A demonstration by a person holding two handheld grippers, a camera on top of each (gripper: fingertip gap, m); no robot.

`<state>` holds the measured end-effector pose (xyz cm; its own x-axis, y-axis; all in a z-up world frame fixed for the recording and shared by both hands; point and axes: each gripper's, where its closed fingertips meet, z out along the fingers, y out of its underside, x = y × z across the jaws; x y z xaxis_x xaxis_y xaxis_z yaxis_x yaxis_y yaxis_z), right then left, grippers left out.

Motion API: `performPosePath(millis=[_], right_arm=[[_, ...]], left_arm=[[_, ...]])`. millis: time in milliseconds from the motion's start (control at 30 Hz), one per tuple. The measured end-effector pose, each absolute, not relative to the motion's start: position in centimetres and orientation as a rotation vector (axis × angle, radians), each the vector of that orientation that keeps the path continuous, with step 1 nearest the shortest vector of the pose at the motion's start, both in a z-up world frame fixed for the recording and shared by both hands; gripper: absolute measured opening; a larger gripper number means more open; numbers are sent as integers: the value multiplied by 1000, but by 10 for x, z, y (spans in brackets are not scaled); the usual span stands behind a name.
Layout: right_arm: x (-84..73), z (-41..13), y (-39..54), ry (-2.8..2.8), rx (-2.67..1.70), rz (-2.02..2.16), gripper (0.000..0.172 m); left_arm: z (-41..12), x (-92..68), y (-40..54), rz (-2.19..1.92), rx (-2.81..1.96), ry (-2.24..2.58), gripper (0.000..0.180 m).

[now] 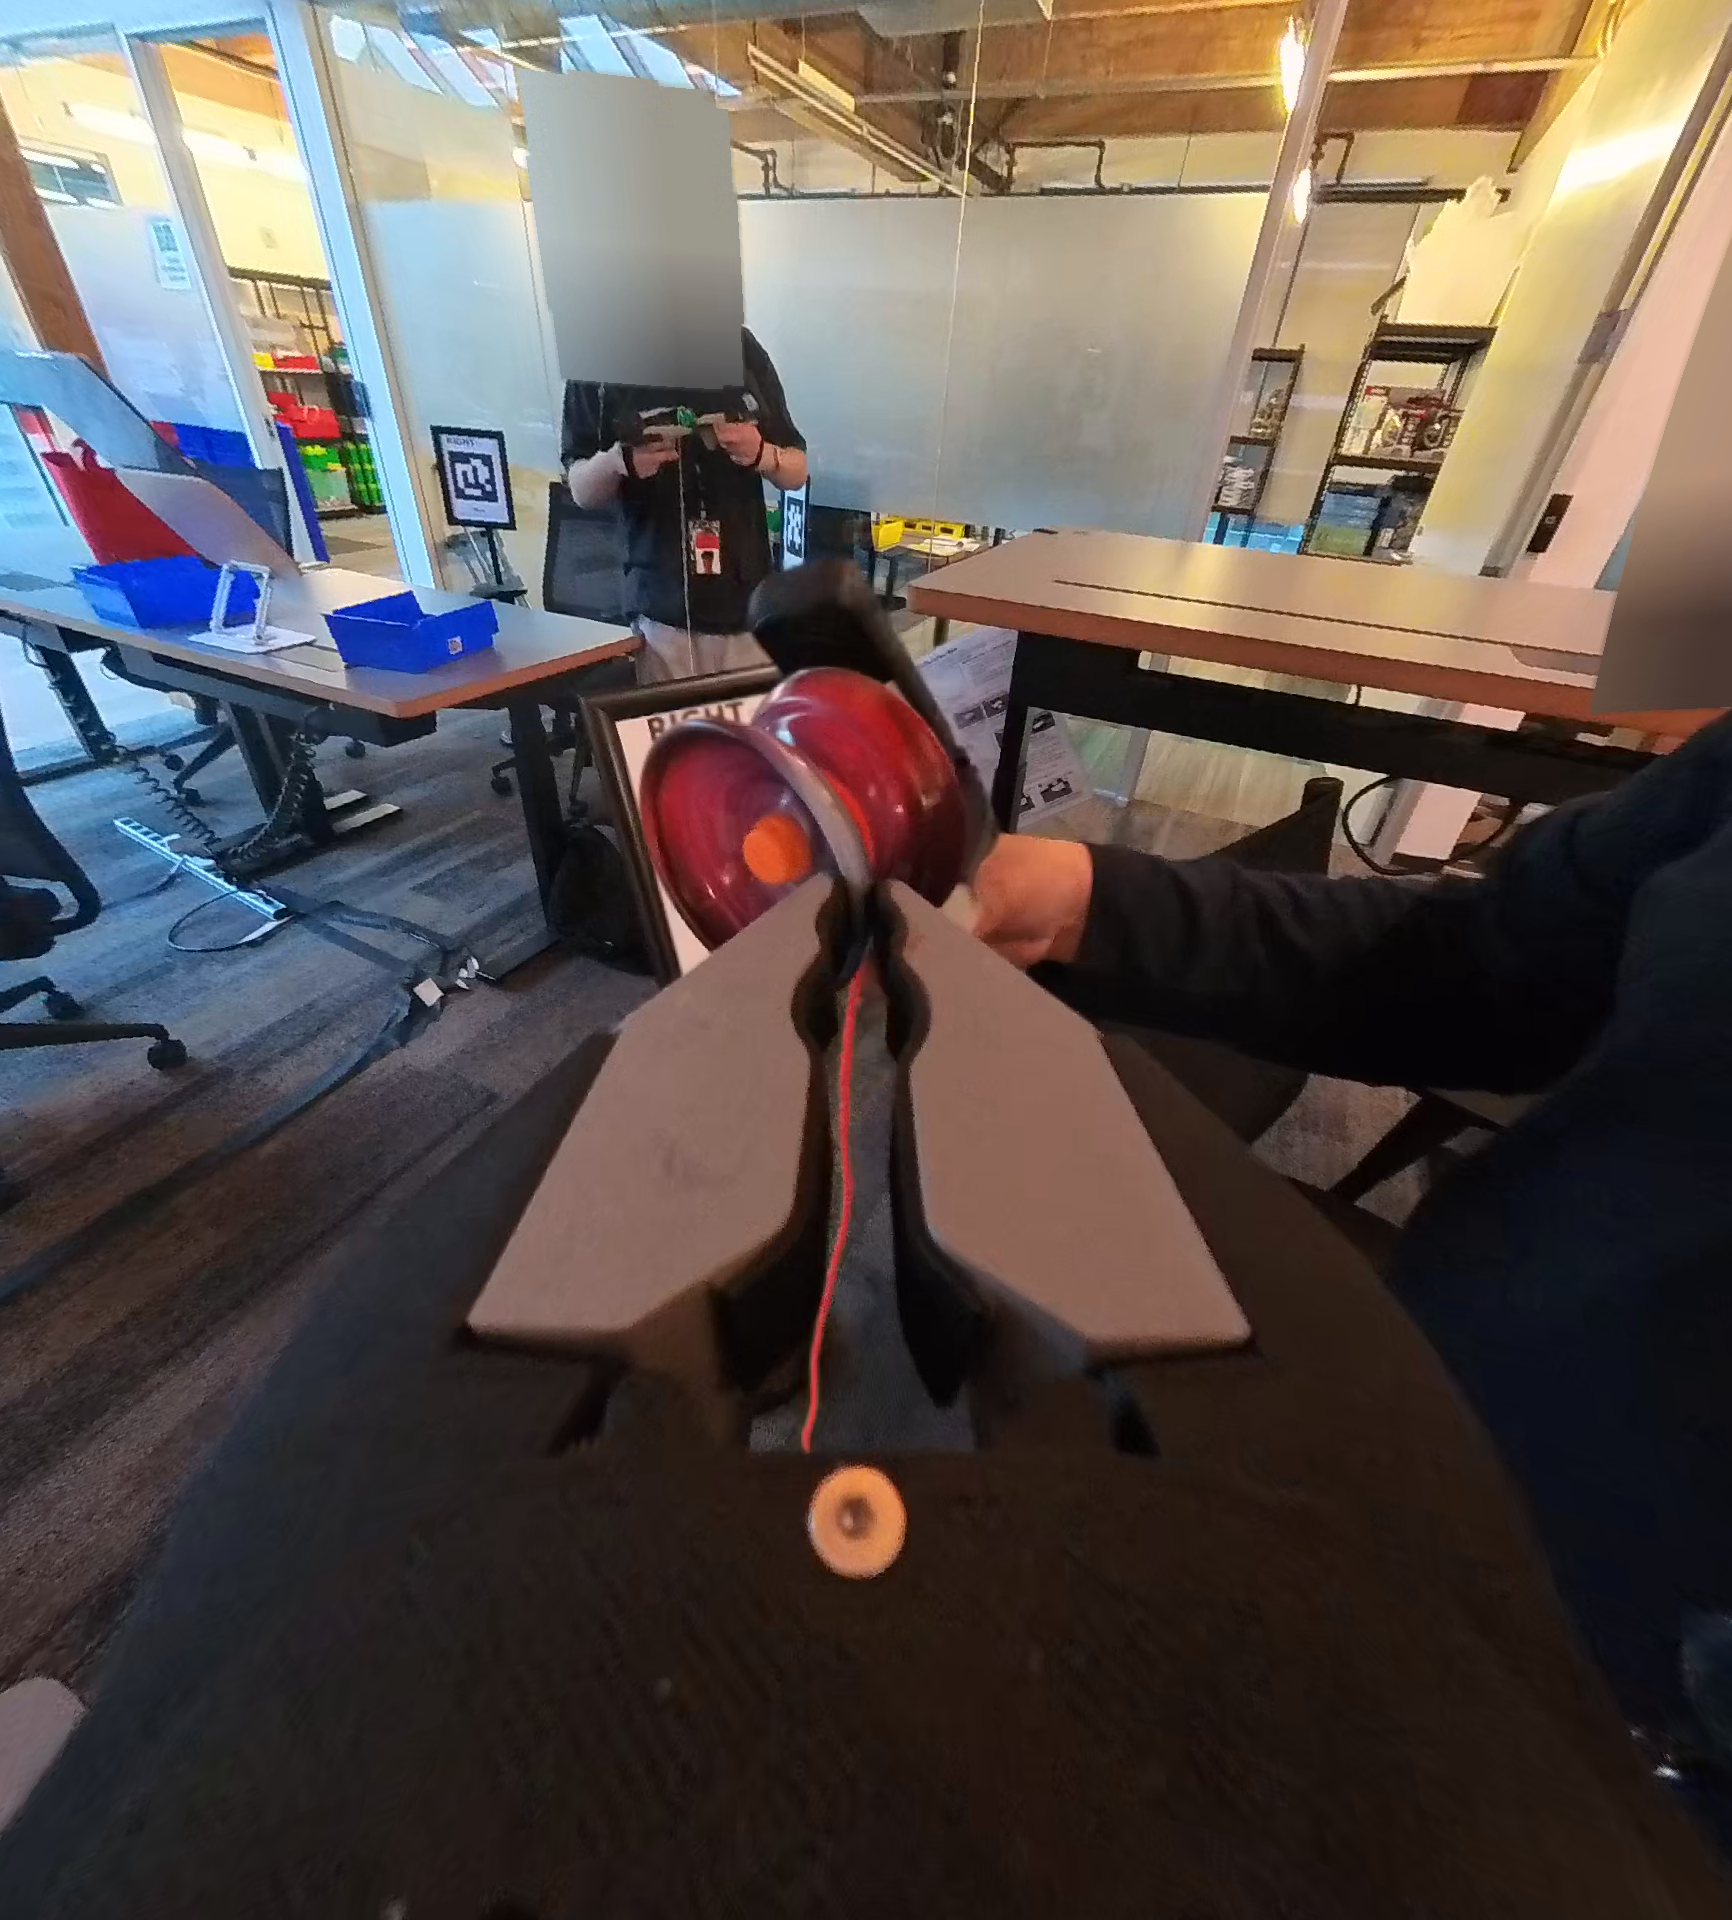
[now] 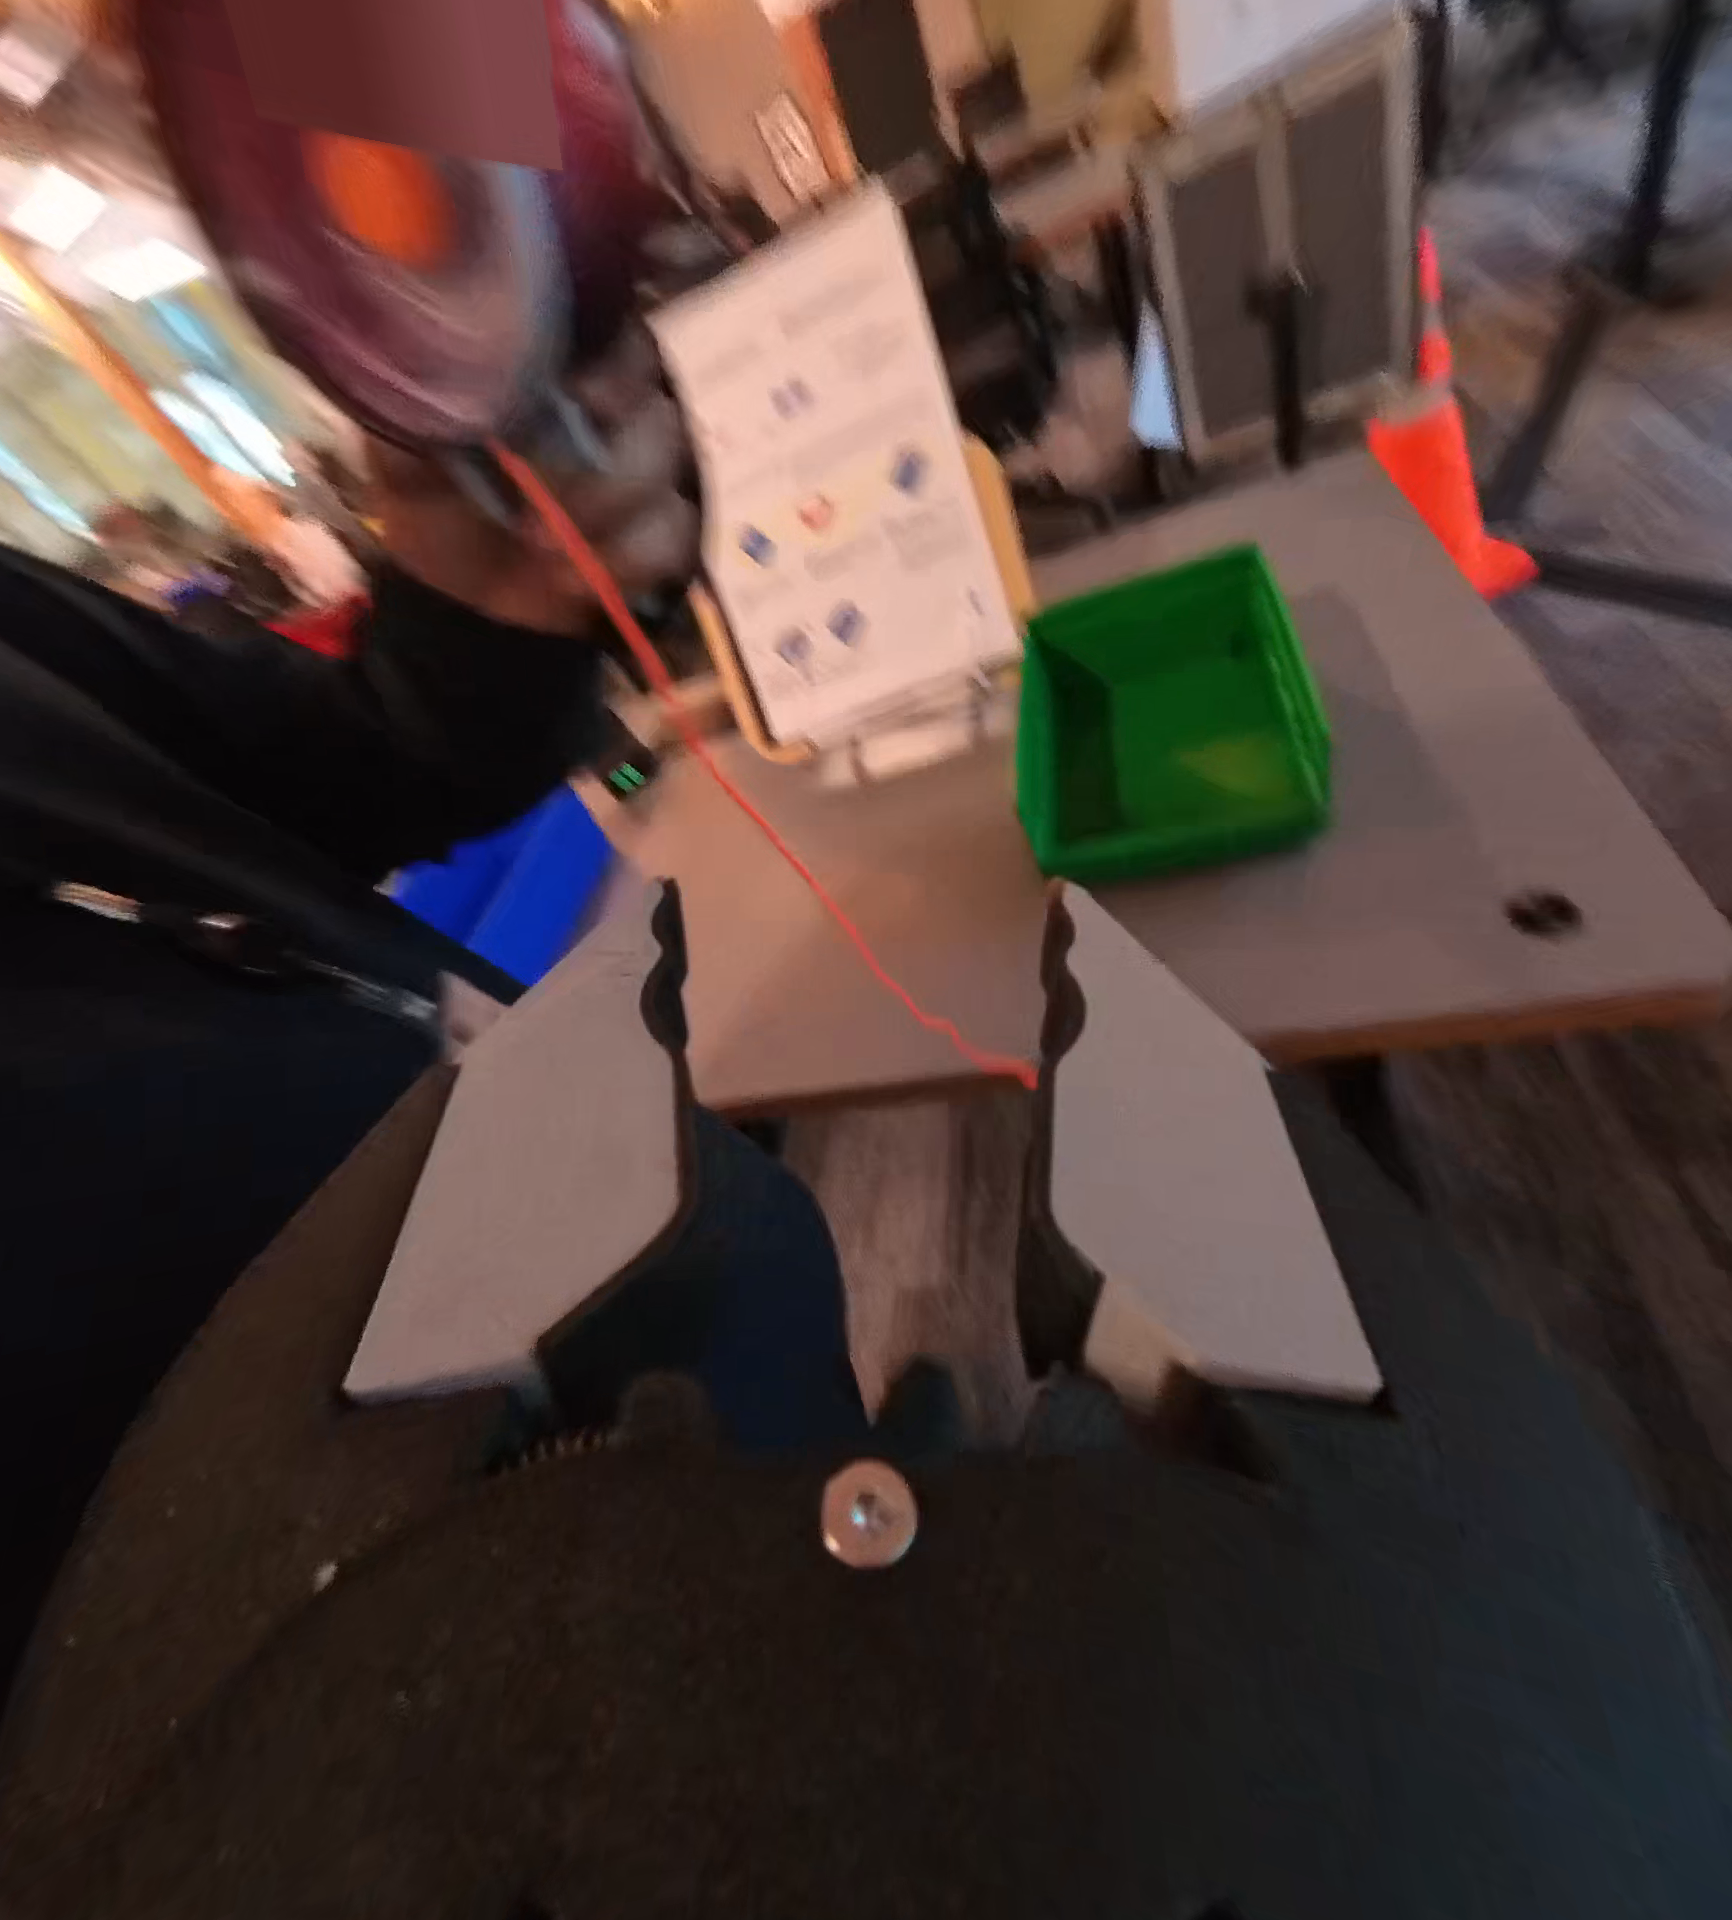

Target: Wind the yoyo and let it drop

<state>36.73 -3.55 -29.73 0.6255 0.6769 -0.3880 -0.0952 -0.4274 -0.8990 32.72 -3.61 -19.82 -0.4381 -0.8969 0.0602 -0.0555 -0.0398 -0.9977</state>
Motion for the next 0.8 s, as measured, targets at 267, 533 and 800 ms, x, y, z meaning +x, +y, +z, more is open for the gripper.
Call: performPosePath(millis=[267, 533, 800], right_arm=[[300, -288, -43, -668, -1715, 1044, 26], [320, -305, -45, -661, -1820, 997, 0], [358, -302, -52, -669, -1973, 889, 0]], left_arm=[[-197, 329, -48, -1598, -1004, 1586, 1], [-209, 317, -60, -1626, -976, 1694, 1], [-303, 292, -71, -1278, -1124, 2271, 2]])
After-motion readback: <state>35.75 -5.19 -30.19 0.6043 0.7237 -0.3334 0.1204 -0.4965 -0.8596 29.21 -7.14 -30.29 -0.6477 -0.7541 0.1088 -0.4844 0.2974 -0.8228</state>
